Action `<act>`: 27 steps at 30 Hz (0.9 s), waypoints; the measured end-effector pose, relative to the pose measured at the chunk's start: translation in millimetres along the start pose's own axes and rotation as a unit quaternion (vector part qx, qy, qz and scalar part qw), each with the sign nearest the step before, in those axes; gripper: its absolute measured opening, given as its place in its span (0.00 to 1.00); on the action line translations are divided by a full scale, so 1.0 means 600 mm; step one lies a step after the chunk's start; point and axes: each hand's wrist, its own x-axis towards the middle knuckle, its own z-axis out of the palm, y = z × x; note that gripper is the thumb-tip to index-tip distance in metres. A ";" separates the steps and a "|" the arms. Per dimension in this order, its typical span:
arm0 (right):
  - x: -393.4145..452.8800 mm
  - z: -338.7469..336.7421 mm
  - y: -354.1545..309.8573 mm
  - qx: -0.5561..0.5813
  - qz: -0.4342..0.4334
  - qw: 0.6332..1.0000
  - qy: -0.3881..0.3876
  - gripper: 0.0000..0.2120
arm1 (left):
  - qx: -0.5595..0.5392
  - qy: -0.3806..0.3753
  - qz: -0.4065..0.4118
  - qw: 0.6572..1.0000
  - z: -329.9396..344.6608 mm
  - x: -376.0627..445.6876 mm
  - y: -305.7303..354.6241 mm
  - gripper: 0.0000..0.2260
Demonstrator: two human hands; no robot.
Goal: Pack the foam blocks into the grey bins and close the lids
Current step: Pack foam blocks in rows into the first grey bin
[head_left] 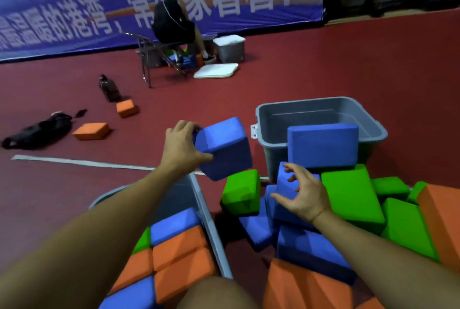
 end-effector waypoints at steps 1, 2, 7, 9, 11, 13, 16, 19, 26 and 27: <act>-0.001 0.011 -0.005 -0.019 -0.004 1.000 -0.016 0.39 | 0.009 0.017 -0.006 1.000 -0.017 -0.008 -0.012 0.32; -0.002 0.024 -0.010 -0.035 -0.010 0.999 -0.027 0.39 | 0.019 0.030 -0.015 0.999 -0.032 -0.018 -0.027 0.31; -0.006 0.101 -0.042 -0.095 -0.040 0.990 -0.095 0.42 | 0.075 0.067 -0.063 0.993 -0.084 -0.079 -0.125 0.32; -0.002 0.141 -0.058 -0.114 -0.038 0.985 -0.125 0.42 | 0.086 0.068 -0.080 0.991 -0.093 -0.106 -0.171 0.32; 0.001 0.180 -0.073 -0.116 -0.033 0.981 -0.154 0.43 | 0.097 0.057 -0.094 0.989 -0.085 -0.132 -0.219 0.32; 0.007 0.218 -0.075 -0.120 -0.041 0.977 -0.172 0.43 | 0.106 0.036 -0.106 0.988 -0.066 -0.154 -0.263 0.32; 0.018 0.271 -0.059 -0.147 -0.060 0.966 -0.203 0.44 | 0.108 0.014 -0.118 0.987 -0.031 -0.181 -0.314 0.32; 0.028 0.322 -0.034 -0.203 -0.077 0.945 -0.245 0.44 | 0.096 0.001 -0.139 0.986 0.010 -0.198 -0.348 0.32; 0.019 0.404 0.029 -0.368 -0.085 0.861 -0.339 0.45 | 0.069 -0.024 -0.164 0.984 0.102 -0.227 -0.389 0.33; 0.017 0.413 0.036 -0.378 -0.070 0.856 -0.346 0.45 | 0.067 -0.026 -0.167 0.983 0.112 -0.229 -0.391 0.33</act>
